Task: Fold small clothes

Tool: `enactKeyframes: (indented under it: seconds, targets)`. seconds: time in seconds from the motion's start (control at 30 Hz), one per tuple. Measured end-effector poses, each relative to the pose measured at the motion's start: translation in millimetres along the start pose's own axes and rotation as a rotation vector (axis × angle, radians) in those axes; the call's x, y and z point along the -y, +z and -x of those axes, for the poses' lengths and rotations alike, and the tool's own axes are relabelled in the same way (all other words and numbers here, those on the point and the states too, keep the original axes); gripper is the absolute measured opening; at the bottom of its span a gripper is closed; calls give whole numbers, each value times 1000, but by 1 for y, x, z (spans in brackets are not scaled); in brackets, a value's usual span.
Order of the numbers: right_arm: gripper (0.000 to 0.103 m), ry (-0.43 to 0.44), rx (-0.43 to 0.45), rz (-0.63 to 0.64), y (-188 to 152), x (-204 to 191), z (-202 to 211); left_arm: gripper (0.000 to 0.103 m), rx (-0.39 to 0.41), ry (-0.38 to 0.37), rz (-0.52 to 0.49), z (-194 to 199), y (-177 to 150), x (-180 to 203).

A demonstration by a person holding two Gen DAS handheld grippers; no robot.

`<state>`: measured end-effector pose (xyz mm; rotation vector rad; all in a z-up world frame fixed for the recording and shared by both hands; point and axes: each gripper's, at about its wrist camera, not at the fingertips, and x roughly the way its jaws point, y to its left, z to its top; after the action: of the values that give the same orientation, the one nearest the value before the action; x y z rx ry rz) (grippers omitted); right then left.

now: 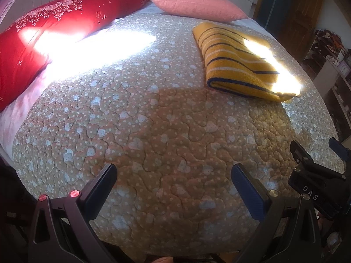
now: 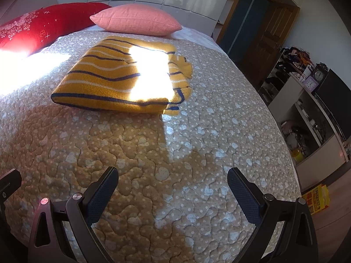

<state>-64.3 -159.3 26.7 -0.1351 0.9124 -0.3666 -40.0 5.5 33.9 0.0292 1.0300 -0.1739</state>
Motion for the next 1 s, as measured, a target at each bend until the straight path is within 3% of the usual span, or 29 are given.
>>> enactKeyframes:
  seconds: [1.0]
  targets:
    - [101, 21, -1, -22, -7, 6, -6, 103, 15, 54, -85, 2, -4, 21]
